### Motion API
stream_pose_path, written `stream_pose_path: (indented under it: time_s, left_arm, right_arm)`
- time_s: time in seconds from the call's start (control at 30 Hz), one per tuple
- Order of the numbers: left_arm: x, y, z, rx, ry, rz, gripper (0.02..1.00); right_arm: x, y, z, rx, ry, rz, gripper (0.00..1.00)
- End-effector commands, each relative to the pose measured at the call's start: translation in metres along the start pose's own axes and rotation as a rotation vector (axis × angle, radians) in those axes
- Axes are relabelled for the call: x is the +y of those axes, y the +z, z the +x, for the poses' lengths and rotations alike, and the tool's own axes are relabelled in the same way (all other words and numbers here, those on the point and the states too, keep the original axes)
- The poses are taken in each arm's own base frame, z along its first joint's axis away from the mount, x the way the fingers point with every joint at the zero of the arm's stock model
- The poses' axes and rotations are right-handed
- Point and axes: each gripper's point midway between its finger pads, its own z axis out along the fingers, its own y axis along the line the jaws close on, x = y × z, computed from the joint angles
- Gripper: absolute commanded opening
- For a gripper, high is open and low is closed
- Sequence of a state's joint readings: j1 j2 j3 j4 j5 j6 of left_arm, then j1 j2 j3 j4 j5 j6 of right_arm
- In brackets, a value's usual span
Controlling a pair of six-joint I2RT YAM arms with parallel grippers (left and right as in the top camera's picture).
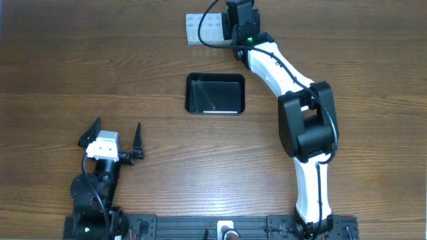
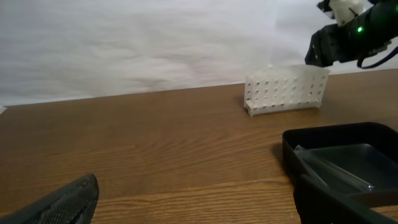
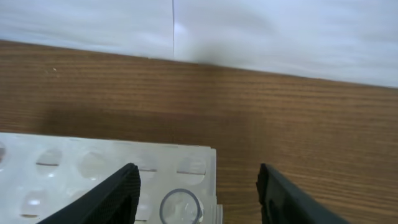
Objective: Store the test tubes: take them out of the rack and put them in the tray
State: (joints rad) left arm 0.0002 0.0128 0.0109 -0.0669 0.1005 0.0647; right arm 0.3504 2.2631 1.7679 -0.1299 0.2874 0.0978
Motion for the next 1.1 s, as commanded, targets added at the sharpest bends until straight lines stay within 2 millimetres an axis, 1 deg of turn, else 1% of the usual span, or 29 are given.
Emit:
stream_pose_path:
  time_s: [0.03,0.4,0.53,0.87,1.1]
  left_arm:
    - [-0.001,-0.0001,0.0012,-0.001,0.01,0.003,0.996]
    - [-0.001,-0.0001,0.001,-0.001,0.01,0.003,0.998]
    - [-0.001,-0.0001,0.001,-0.001,0.01,0.004,0.998]
    - [-0.001,-0.0001,0.001,-0.001,0.01,0.004,1.0]
    - [-0.001,-0.0001,0.001,-0.001,0.01,0.004,1.0]
  right_arm:
    - [-0.0033,0.0054,0.0048,0.002,0.004,0.028,0.522]
    - [0.0028,0.0041,0.0035,-0.005,0.005,0.019,0.264]
    - [0.0053,0.0035,0.0024,-0.01,0.004,0.015,0.211]
    - [0.0065,0.0032,0.0014,-0.014,0.004,0.014,0.137]
    - [0.0061,0.0006,-0.004,-0.026,0.008,0.013,0.117]
